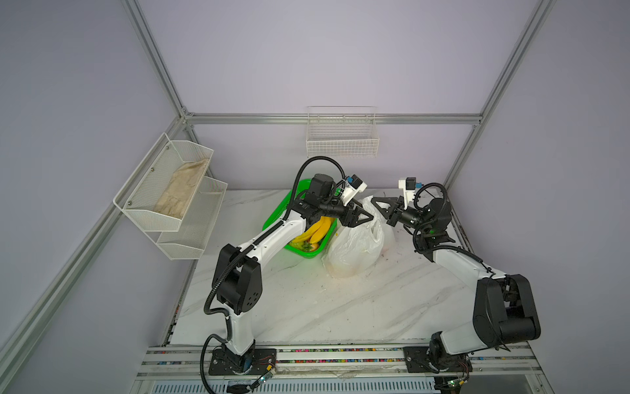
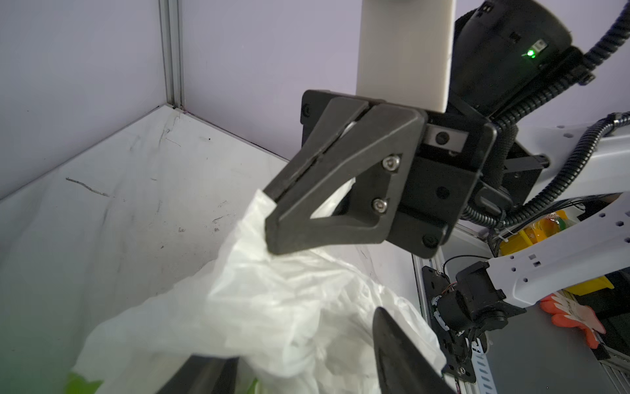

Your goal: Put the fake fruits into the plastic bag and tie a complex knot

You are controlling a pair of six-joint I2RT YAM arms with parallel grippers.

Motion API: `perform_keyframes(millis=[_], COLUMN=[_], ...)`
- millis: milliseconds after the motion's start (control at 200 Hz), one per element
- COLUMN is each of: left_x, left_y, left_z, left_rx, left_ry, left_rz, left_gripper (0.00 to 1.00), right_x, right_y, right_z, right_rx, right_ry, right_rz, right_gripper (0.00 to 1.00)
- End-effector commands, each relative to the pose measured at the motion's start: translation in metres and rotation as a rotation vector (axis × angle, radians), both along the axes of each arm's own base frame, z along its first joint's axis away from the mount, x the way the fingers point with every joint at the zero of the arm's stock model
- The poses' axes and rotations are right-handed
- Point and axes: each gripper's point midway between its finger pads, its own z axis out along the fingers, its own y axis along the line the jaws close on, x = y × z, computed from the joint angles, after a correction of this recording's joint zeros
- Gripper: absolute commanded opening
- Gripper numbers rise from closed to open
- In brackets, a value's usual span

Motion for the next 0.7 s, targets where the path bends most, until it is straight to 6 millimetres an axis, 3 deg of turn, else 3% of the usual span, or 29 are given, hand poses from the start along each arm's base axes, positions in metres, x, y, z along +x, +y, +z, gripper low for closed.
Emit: perform_keyframes(millis=[0,155,420,495,520,580,695], left_x=[0.004,0.006,0.011,0.011,0.01,0.004,-0.011], left_y=[-0.008,-0.014,-0.001,0.008,0.01,0.016,0.023], left_z=[0.057,0.054,0.041,0.035,0.033,0.031,0.024], left_rx=[-0.082,-0.082,-0.021,0.02,0.033,0.061,0.101], left_ry=[-0.1,-0.094,-0.161,-0.225,-0.251,-0.32,-0.4], left_rz=[0.01,0.009,0.093,0.12,0.12,0.093,-0.009], left_gripper=[0.57,0.46,0.01,0.0,0.0,0.0,0.0], right_x=[-0.008,-0.011,-0.004,-0.001,-0.008,-0.015,-0.029], right_y=[0.001,0.003,-0.009,-0.009,-0.009,-0.007,-0.005], right_z=[0.015,0.013,0.009,-0.003,0.004,-0.003,-0.01], right_rx=[0.013,0.023,-0.037,-0.087,-0.097,-0.143,-0.2], right_ry=[-0.053,-0.047,-0.033,-0.012,-0.042,-0.068,-0.15], right_rz=[-0.006,-0.015,-0.127,-0.143,-0.133,-0.108,-0.075], right_gripper=[0.0,0.0,0.0,0.0,0.0,0.0,0.21])
